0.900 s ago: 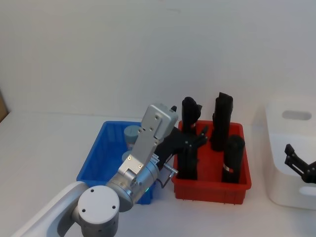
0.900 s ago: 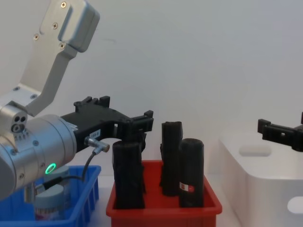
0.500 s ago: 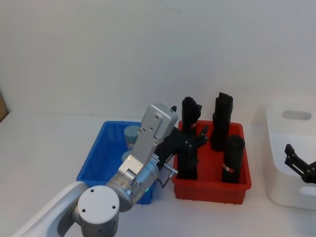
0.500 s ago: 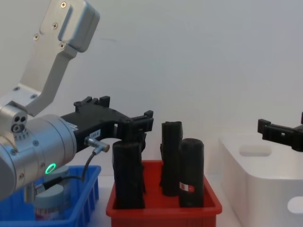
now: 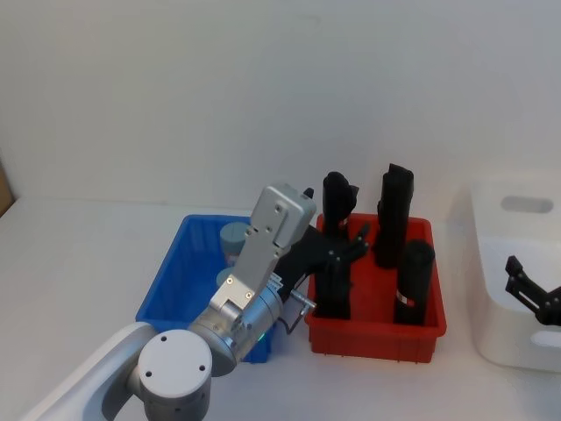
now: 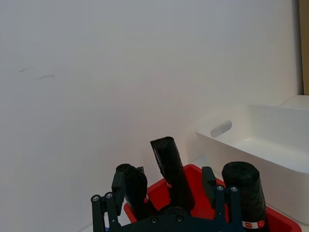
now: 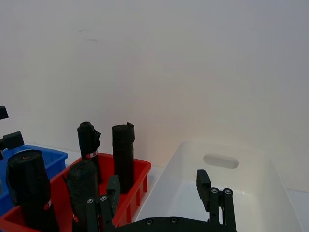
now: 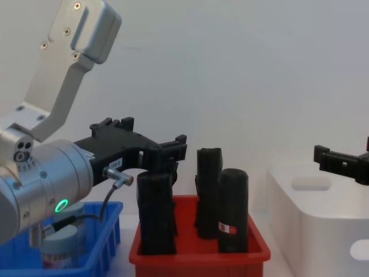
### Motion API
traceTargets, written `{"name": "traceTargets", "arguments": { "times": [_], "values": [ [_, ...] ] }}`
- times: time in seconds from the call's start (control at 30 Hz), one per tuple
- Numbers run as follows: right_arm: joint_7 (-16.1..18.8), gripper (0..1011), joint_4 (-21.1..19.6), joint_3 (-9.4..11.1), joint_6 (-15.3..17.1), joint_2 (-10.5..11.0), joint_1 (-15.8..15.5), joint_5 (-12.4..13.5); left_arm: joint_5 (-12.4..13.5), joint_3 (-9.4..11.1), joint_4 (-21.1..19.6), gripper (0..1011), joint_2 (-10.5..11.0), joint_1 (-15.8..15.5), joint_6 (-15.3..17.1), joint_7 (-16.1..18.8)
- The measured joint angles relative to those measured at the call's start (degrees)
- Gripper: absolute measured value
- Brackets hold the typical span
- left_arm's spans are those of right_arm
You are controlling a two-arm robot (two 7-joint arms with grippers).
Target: Pick the cotton swabs from the blue box and place them into the white box.
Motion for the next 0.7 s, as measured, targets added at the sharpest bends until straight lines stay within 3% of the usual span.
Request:
{"name": "traceTargets", "arguments": {
  "times": [0.7],
  "values": [
    [0.0, 1002, 0.0, 0.0, 0.0, 0.0, 0.0, 0.0, 0.0, 0.0, 0.0, 1004, 0.0, 0.0, 0.0, 0.0]
  ]
}}
